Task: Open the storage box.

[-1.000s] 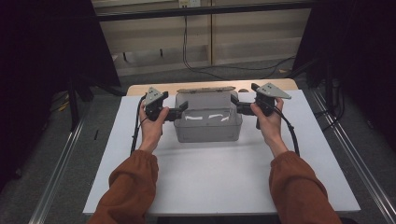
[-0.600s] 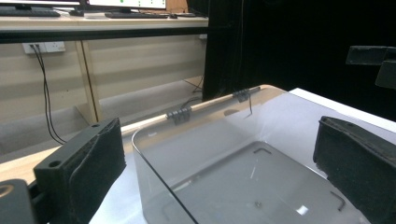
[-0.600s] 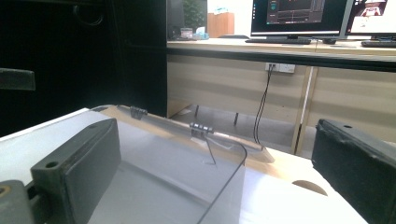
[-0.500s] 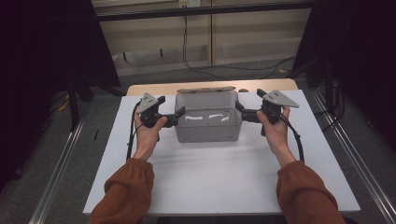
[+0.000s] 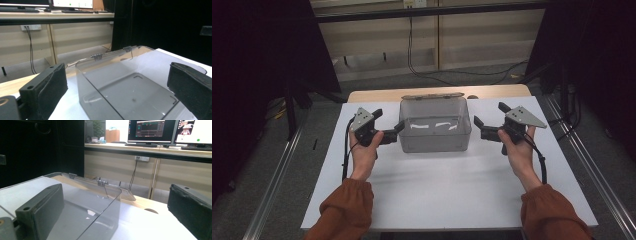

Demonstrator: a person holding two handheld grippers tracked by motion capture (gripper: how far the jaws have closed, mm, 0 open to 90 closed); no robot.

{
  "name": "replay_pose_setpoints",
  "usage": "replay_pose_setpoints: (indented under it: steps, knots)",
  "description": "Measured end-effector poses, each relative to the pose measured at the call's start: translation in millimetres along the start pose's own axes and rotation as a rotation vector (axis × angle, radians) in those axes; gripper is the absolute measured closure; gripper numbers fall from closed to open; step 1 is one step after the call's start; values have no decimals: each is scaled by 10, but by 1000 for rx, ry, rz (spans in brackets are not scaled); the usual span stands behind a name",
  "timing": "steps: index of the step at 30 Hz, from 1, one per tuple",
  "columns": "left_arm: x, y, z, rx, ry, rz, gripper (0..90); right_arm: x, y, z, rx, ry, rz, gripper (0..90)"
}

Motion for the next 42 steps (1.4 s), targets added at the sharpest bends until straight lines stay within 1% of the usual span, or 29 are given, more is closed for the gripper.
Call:
replay_pose_setpoints:
  steps: [2,4,5,7,9,10,11,12,13,14,16,18,19,21,22,23,27,28,31,32,33,35,36,37,39,41,42]
  knots:
    - [-17,-21,-47,-1,-2,0,26,3,-15,-58,0,-1,-6,2]
    - [-41,-45,-91,-1,4,12,25,-2,-38,-116,1,-9,-9,2]
    - [-54,-51,-113,-9,4,14,26,-2,-50,-144,1,-10,-7,2]
    - [-79,-76,-167,-5,-2,9,26,-6,-70,-197,4,-15,-15,2]
    - [-91,-91,-221,-12,9,3,26,-7,-86,-243,9,-19,-13,3]
    - [-98,-97,-248,-11,21,9,26,-9,-90,-267,6,-23,-17,3]
    - [-97,-103,-278,-5,38,41,26,-10,-97,-290,6,-28,-18,3]
    - [-105,-111,-301,-1,36,48,26,-7,-106,-313,6,-26,-16,3]
    - [-115,-117,-322,-3,30,34,26,-7,-118,-333,6,-29,-20,3]
    - [-126,-125,-343,-1,28,30,26,-8,-135,-356,9,-34,-22,3]
    - [-146,-142,-379,4,28,47,26,-17,-174,-398,14,-45,-19,3]
    - [-171,-158,-415,-7,19,31,26,-23,-205,-447,19,-47,-16,3]
    - [-178,-166,-434,-11,23,21,26,-25,-215,-472,20,-48,-16,4]
    - [-177,-184,-475,-11,35,13,26,-18,-231,-521,18,-48,-15,4]
    - [-176,-193,-497,-10,36,11,26,-12,-238,-547,17,-48,-15,4]
    - [-182,-200,-515,-19,33,-1,26,-7,-245,-570,16,-49,-17,4]
    - [-193,-260,-607,-21,42,-1,29,20,-261,-665,14,-52,-18,5]
    - [-201,-280,-628,-27,44,-14,29,26,-263,-691,12,-53,-15,5]
    - [-217,-359,-701,-4,35,-28,29,41,-284,-768,10,-54,-15,5]
    - [-224,-380,-726,-6,38,-28,29,39,-295,-798,10,-59,-16,5]
    - [-223,-403,-758,-5,45,-20,29,34,-305,-825,12,-64,-16,5]
    - [-214,-439,-823,-7,66,-25,29,25,-322,-881,11,-75,-9,5]
    - [-211,-450,-854,-11,65,-34,29,18,-329,-910,12,-85,-8,5]
    - [-205,-458,-885,-16,74,-39,29,18,-335,-934,9,-84,-6,5]
    - [-207,-462,-928,-26,77,-40,29,19,-344,-984,7,-92,-7,5]
    - [-205,-478,-970,-16,78,-24,29,27,-351,-1032,6,-97,-12,4]
    - [-210,-489,-986,-20,81,-30,29,24,-353,-1055,5,-106,-17,3]
Point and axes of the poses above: each handheld gripper's, and its own axes: z roughly forward along the jaws, y roughly out of its top, x roughly to its left, the point moved 6 cm from there along z, roughly forward along the jaws, and after that the axes turned 3 degrees about x, right-handed, at the moved point
